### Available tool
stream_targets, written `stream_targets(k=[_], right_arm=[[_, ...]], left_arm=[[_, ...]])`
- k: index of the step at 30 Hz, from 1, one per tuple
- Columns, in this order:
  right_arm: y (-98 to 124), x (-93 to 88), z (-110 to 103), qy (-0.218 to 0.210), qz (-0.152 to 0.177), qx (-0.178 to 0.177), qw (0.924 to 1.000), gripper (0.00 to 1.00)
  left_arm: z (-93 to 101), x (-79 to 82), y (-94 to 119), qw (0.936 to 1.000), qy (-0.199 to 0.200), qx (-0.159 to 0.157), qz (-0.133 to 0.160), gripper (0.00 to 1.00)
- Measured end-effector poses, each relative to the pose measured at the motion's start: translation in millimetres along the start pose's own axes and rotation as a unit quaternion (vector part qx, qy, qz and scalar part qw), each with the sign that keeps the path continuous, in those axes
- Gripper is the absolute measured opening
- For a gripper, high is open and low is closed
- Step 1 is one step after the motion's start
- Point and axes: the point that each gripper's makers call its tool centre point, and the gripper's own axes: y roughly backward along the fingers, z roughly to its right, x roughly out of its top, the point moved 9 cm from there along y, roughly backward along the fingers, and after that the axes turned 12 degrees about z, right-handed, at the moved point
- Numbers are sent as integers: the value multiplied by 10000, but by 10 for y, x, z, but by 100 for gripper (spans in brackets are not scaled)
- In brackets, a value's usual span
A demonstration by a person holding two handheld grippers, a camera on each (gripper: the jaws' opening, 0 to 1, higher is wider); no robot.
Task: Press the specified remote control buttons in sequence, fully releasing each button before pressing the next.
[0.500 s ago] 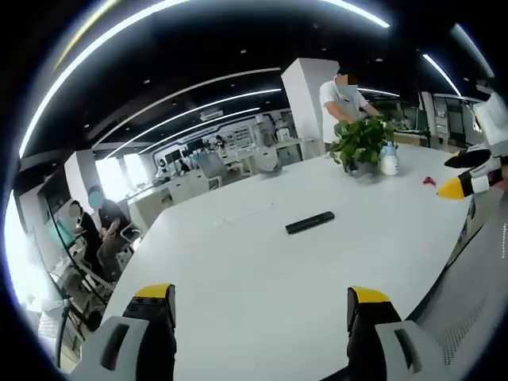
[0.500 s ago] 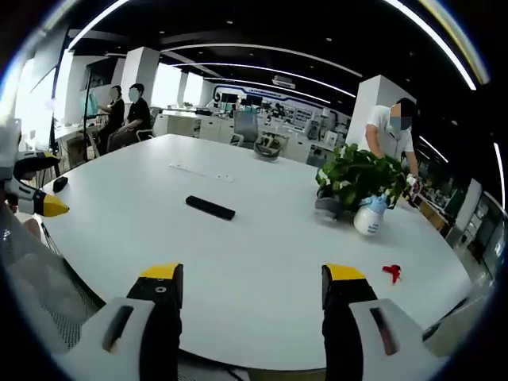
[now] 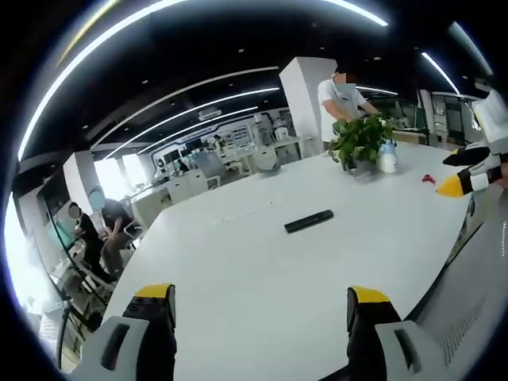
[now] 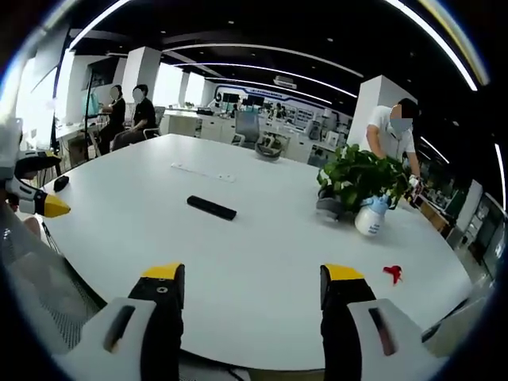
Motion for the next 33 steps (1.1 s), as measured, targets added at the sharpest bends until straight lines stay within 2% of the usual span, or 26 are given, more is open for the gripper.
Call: stream_targets(k=[33], right_arm=[[10, 9, 11, 38, 47, -50, 10000, 68]], left_arm=[[34, -18, -15, 9998, -73, -129, -134, 93]])
